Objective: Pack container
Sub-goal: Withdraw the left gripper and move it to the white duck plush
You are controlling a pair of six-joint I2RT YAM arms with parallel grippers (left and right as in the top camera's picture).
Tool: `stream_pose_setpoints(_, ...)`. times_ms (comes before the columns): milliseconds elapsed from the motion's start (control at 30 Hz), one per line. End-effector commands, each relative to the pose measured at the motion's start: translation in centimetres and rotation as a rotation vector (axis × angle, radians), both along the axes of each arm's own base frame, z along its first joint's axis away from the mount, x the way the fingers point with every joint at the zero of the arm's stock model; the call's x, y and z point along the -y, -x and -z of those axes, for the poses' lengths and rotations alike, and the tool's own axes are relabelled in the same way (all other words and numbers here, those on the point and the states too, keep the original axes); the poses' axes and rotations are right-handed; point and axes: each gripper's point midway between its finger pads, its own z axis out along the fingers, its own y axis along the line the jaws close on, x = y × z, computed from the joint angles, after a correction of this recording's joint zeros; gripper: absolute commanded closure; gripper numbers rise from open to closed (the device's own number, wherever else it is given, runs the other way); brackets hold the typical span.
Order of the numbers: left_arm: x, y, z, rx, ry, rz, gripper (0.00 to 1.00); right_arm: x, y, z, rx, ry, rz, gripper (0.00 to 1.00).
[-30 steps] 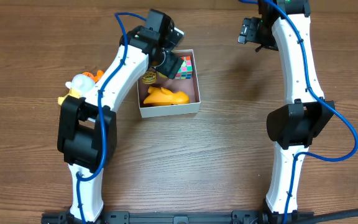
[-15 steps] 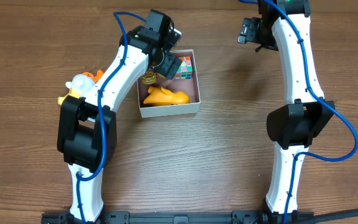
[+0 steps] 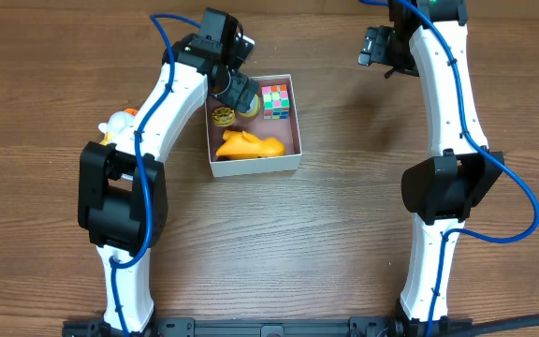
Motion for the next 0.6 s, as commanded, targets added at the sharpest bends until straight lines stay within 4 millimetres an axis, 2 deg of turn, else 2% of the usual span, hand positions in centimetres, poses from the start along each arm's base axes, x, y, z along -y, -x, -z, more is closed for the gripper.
stream_pose_setpoints(0, 0.2, -1.5, -7.1, 0.143, 0.045, -0.017, 0.00, 0.0, -0.3, -1.4, 0.042, -0.001, 0.007, 0.00)
stream_pose_setpoints(100, -0.8, -1.7, -12.3, 0.239, 0.027, -0.047, 0.00, 0.0, -0.2, -1.4, 0.042, -0.001, 0.007, 0.00)
stream_pose_setpoints(167, -3.4, -0.4, -15.4, 0.274, -0.060, -0.114, 0.00, 0.0, -0.3, -1.4, 0.042, -0.001, 0.007, 0.00)
stream_pose_setpoints(200, -4.2, 0.2, -15.7, 0.264, -0.082, -0.129, 0.00, 0.0, -0.3, -1.4, 0.042, -0.001, 0.007, 0.00)
stream_pose_setpoints(267, -5.8, 1.5, -15.5, 0.215, -0.110, -0.157, 0.00, 0.0, -0.3, -1.4, 0.042, -0.001, 0.007, 0.00)
stream_pose_setpoints(400, -10.8, 5.4, -12.3, -0.011, -0.132, -0.335, 0.00, 0.0, -0.3, -1.4, 0.042, -0.001, 0.007, 0.00)
stream_pose_setpoints(500, -14.1, 6.7, -11.1, -0.090, -0.138, -0.437, 0.00, 0.0, -0.3, -1.4, 0.042, -0.001, 0.007, 0.00)
stream_pose_setpoints(567, -15.5, 7.0, -10.5, -0.115, -0.129, -0.473, 0.00, 0.0, -0.3, -1.4, 0.042, -0.001, 0.007, 0.00)
